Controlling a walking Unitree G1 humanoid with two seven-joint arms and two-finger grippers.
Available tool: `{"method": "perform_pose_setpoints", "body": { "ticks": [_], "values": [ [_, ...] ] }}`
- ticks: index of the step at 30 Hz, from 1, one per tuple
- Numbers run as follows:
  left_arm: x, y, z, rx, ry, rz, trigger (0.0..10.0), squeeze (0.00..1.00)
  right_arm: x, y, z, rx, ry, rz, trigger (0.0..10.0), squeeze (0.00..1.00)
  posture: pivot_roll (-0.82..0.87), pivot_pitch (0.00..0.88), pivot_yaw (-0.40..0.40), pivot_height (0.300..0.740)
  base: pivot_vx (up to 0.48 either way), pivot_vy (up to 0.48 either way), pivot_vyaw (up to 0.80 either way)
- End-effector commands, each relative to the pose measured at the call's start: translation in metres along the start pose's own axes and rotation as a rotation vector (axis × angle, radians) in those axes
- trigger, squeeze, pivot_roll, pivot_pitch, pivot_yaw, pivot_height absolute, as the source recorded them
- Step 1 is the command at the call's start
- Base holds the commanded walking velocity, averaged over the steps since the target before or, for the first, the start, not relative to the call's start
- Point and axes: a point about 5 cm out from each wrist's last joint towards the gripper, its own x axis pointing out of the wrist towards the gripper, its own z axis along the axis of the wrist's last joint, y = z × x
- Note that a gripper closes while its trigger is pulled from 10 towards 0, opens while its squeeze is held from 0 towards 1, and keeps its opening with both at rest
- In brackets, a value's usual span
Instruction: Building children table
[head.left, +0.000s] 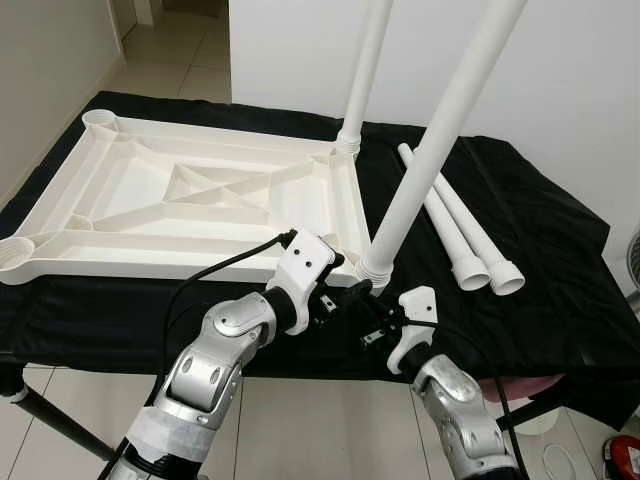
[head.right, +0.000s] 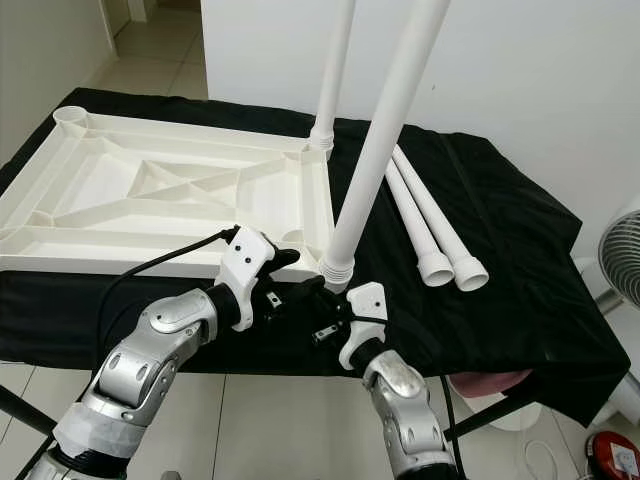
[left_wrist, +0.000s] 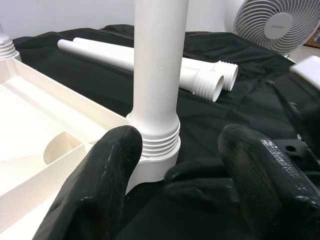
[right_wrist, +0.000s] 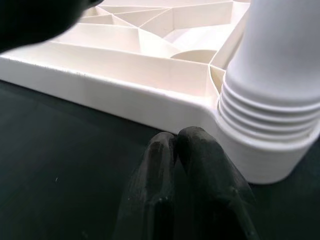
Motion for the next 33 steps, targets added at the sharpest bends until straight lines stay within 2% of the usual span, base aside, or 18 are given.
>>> {"method": "perform_pose_setpoints", "body": {
  "ticks": [1,5,8,9,11,14,15,17,19,20,21,22,25,33],
  "values": [
    [0.002,-0.001,-0.001,0.006,0.002,0.042,10.0,0.0,0.0,-0.007,-0.002,0.021,0.015,-0.021,10.0,0.0,0.01,0.0,-0.112,0.74,0.0,0.0,0.0],
    [0.002,0.0,0.0,0.014,0.003,0.049,10.0,0.0,0.007,-0.019,0.002,0.022,0.008,-0.045,10.0,0.0,0.01,0.0,-0.109,0.74,0.0,0.0,0.0],
    [0.002,0.001,0.0,0.013,-0.002,0.051,10.0,0.0,0.011,-0.035,0.005,0.013,0.007,-0.074,10.0,0.0,0.01,0.0,-0.109,0.74,0.0,0.0,0.0],
    [0.002,0.001,0.0,0.013,-0.002,0.051,10.0,0.0,0.011,-0.035,0.005,0.013,0.007,-0.074,10.0,0.0,0.01,0.0,-0.109,0.74,0.0,0.0,0.0],
    [0.003,0.002,0.001,0.013,-0.006,0.052,10.0,0.0,0.012,-0.046,0.007,-0.005,0.013,-0.1,10.0,0.0,0.0,0.0,-0.099,0.74,0.0,0.0,0.0],
    [0.004,0.002,0.002,0.013,-0.008,0.052,10.0,0.0,0.013,-0.049,0.007,-0.009,0.015,-0.107,10.0,0.0,0.0,0.0,-0.099,0.74,0.0,0.0,0.0],
    [0.006,0.002,0.004,0.02,-0.014,0.044,10.0,0.0,0.014,-0.066,0.013,-0.03,0.011,-0.159,10.0,0.0,0.0,0.0,-0.096,0.74,0.0,0.0,0.0],
    [0.006,0.002,0.004,0.02,-0.014,0.044,10.0,0.0,0.014,-0.066,0.013,-0.03,0.011,-0.159,10.0,0.0,0.0,0.0,-0.096,0.74,0.0,0.0,0.0],
    [0.007,0.003,0.005,0.026,-0.016,0.039,10.0,0.0,0.014,-0.078,0.018,-0.042,0.002,-0.201,10.0,0.0,0.0,0.0,-0.091,0.74,0.0,0.0,0.0],
    [0.007,0.003,0.005,0.026,-0.016,0.039,10.0,0.0,0.014,-0.078,0.018,-0.042,0.002,-0.201,10.0,0.0,0.0,0.0,-0.091,0.74,0.0,0.0,0.0],
    [0.007,0.003,0.005,0.029,-0.015,0.037,10.0,0.0,0.014,-0.089,0.022,-0.054,-0.009,-0.253,10.0,0.0,0.0,0.0,-0.091,0.74,0.0,0.0,0.0],
    [0.007,0.003,0.005,0.029,-0.015,0.037,10.0,0.0,0.014,-0.089,0.022,-0.054,-0.009,-0.253,10.0,0.0,0.0,0.0,-0.091,0.74,0.0,0.0,0.0],
    [0.007,0.004,0.004,0.039,-0.016,0.037,10.0,0.0,0.013,-0.104,0.027,-0.061,-0.02,-0.32,10.0,0.0,-0.02,0.0,-0.073,0.74,0.0,0.0,0.0],
    [0.009,0.008,0.003,0.047,-0.01,0.051,10.0,0.0,0.011,-0.116,0.034,-0.07,-0.056,-0.386,10.0,0.0,-0.02,0.0,-0.069,0.74,0.0,0.0,0.0]
  ]
}}
